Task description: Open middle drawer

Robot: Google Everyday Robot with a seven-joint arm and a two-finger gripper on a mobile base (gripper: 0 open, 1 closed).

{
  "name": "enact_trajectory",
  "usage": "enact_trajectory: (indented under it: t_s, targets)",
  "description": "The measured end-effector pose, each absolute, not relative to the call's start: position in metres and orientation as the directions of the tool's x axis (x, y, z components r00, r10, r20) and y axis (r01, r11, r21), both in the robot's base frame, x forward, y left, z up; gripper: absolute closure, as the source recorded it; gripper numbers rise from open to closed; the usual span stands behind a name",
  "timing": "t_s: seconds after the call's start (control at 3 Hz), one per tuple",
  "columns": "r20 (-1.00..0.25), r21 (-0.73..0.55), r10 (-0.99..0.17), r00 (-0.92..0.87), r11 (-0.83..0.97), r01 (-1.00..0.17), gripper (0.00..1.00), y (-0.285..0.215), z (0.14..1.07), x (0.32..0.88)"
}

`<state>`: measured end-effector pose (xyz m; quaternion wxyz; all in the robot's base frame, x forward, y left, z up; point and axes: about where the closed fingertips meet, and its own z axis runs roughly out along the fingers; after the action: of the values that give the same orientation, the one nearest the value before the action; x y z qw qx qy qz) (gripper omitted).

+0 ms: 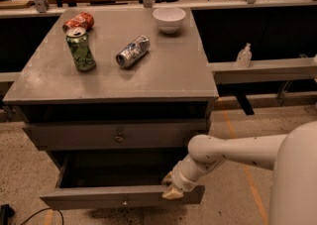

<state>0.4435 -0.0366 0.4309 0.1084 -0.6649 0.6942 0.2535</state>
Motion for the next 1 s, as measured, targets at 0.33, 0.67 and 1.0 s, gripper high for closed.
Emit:
enact_trajectory:
  t_s: [0.33,0.67,1.0]
  targets:
    - [-0.488,0.208,-0.868,-0.092,-0.013,-0.978,1.00,-0.0366,0.4309,0.4435]
    - [-0.498,0.236,-0.863,-0.088,-0.037,-0.971,0.82,-0.0342,0.4386,0.4376]
    - [-0.498,0.236,-0.863,-0.088,-0.037,-0.971,0.59,-0.0342,0.4384,0.4376]
